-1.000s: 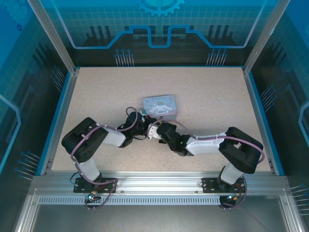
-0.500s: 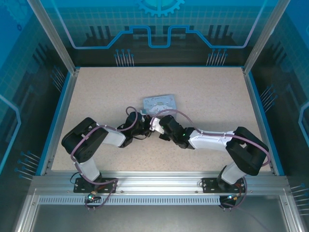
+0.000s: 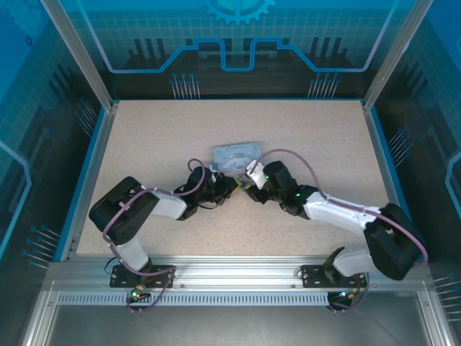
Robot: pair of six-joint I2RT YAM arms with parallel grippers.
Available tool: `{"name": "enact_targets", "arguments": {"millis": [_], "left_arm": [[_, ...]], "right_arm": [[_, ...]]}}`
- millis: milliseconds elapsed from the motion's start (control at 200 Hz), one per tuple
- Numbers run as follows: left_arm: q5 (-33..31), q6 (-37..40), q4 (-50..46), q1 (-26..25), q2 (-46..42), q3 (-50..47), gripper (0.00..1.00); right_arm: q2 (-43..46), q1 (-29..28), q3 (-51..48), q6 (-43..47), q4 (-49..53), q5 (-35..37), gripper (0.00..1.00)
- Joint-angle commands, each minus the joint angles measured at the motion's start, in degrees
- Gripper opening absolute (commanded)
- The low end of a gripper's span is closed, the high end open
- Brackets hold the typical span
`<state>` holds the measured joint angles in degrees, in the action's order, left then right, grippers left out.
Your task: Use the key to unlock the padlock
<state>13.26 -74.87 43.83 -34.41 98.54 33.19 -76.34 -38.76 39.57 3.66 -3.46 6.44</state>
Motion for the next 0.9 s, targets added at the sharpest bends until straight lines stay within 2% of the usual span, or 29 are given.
{"name": "enact_targets", "arguments": {"millis": [0, 180, 290, 480, 600, 780, 895], "left_arm": [[-1.0, 4.0, -3.5, -0.2, -1.9, -0.5, 0.0], [-2.4, 6.7, -7.8, -0.6, -1.9, -0.8, 0.0], [-3.4, 7.8, -10.1, -1.2, -1.2, -0.5, 0.0], [-4.0, 6.7, -8.3, -2.0, 1.2, -1.3, 0.0], [-4.9, 8.0, -9.6, -2.2, -0.1, -1.3, 0.09], [-7.6, 12.2, -15.3, -2.2, -7.1, -1.8, 0.29], [-10.1, 15.3, -21.0, -2.2, -13.9, -2.1, 0.33]], "right_arm": [[4.3, 5.4, -1.4, -8.8, 0.7, -12.7, 0.56], [2.4, 11.4, -0.6, -19.2, 2.3, -16.4, 0.58], [-0.8, 11.6, 0.6, -22.5, 3.3, -14.1, 0.58], [-3.9, 11.7, 0.9, -25.3, 0.6, -12.9, 0.6], [-4.7, 11.7, 1.6, -25.5, 1.0, -13.3, 0.63], [-4.5, 11.7, 2.3, -25.3, 2.4, -13.0, 0.69], [-4.2, 11.8, 2.4, -25.4, 2.6, -12.9, 0.7]]}}
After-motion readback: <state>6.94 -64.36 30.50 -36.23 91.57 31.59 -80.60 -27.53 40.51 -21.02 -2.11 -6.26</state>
